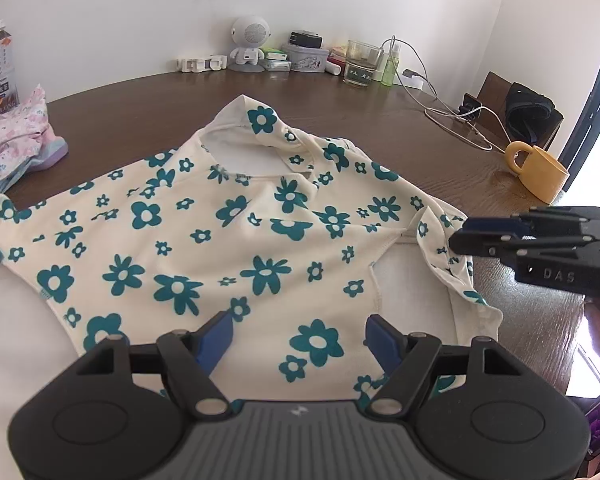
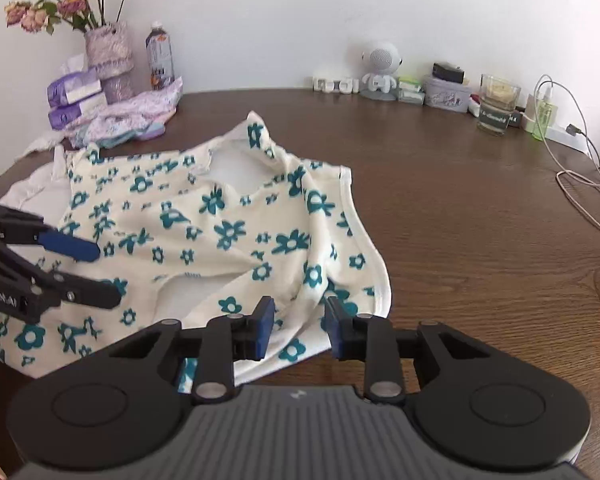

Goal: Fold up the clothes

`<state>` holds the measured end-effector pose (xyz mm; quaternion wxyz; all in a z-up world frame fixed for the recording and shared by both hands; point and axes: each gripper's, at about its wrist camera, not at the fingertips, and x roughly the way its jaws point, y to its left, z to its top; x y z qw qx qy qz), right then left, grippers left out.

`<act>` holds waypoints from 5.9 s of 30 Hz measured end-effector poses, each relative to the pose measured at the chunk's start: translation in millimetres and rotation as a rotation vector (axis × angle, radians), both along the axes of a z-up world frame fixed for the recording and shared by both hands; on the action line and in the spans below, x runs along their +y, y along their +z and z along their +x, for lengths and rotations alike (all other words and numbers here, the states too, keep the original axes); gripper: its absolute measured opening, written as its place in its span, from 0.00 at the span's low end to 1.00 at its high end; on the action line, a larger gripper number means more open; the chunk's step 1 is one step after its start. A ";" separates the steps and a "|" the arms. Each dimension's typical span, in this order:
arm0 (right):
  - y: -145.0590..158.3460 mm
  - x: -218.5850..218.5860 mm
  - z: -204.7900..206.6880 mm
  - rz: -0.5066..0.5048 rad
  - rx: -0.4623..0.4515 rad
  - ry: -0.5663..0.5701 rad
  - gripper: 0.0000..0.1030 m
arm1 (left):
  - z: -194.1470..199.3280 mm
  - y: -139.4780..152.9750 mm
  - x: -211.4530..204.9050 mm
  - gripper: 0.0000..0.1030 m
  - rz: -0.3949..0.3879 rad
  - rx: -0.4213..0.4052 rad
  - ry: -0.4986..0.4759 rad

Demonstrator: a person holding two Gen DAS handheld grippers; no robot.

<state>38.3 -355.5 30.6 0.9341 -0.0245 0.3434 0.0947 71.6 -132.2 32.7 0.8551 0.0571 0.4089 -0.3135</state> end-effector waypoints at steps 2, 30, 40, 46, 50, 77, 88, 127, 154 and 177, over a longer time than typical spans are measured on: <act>4.4 4.3 2.2 -0.007 -0.020 0.008 0.29 | -0.5 -0.3 -1.0 0.74 0.002 -0.002 -0.002; 12.4 12.1 5.9 -0.056 0.027 0.183 0.27 | 7.1 2.6 5.5 0.76 -0.033 0.034 -0.007; -3.8 4.8 107.7 -0.041 0.038 0.081 0.36 | 8.4 21.4 11.2 0.74 -0.034 -0.027 -0.044; -14.1 13.1 147.5 -0.023 0.112 0.119 0.37 | 54.2 20.7 4.3 0.72 -0.035 -0.001 0.053; -14.8 16.8 150.7 -0.070 0.095 0.118 0.03 | 81.1 7.8 -8.0 0.58 -0.013 0.029 0.082; -7.9 26.5 38.0 -0.136 0.078 0.285 0.06 | 47.4 12.0 -15.0 0.58 -0.049 0.002 -0.098; 5.0 20.7 16.0 -0.162 0.067 0.255 0.12 | 10.7 -4.5 -58.9 0.31 0.067 -0.076 -0.320; -1.9 63.2 14.3 0.016 0.049 0.256 0.31 | 0.0 1.5 57.3 0.51 -0.005 -0.012 -0.114; 3.7 57.8 -65.1 0.054 0.172 0.229 0.01 | -72.0 4.1 141.8 0.11 0.053 -0.035 -0.057; 17.4 66.1 -75.8 0.050 0.009 0.133 0.27 | -74.9 29.1 134.2 0.78 -0.056 -0.202 0.061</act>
